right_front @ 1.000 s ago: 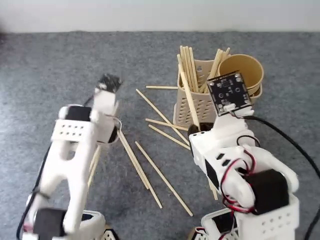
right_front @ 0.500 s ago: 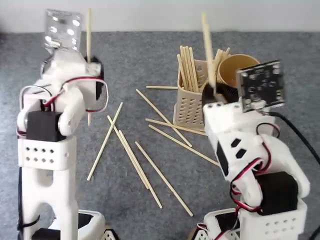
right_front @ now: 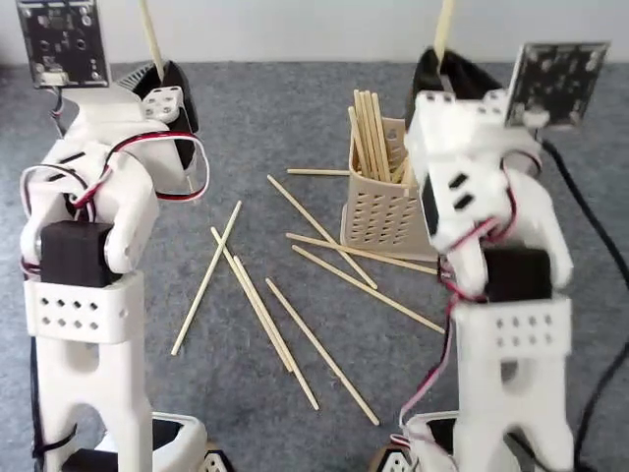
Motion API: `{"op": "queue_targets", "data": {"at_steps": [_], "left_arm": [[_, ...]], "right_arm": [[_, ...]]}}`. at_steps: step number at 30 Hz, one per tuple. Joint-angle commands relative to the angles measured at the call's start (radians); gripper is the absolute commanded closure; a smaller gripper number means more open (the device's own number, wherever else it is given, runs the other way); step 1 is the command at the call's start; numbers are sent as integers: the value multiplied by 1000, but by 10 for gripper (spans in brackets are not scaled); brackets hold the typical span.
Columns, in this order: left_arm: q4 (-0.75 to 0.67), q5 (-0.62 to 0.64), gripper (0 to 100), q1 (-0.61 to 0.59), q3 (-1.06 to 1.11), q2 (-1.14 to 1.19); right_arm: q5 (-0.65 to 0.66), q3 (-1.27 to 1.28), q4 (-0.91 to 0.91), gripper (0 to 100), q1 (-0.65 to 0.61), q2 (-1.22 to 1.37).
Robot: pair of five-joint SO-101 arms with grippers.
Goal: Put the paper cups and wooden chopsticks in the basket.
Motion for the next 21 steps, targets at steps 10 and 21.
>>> {"op": "queue_targets", "data": {"at_steps": [10,21], "left_arm": [[-60,23,987,3,-50,-48],[-247,181,987,130,10,-38]], "right_arm": [[-11,140,-481,986,27,298],[54,405,-582,714,28,38]]}}
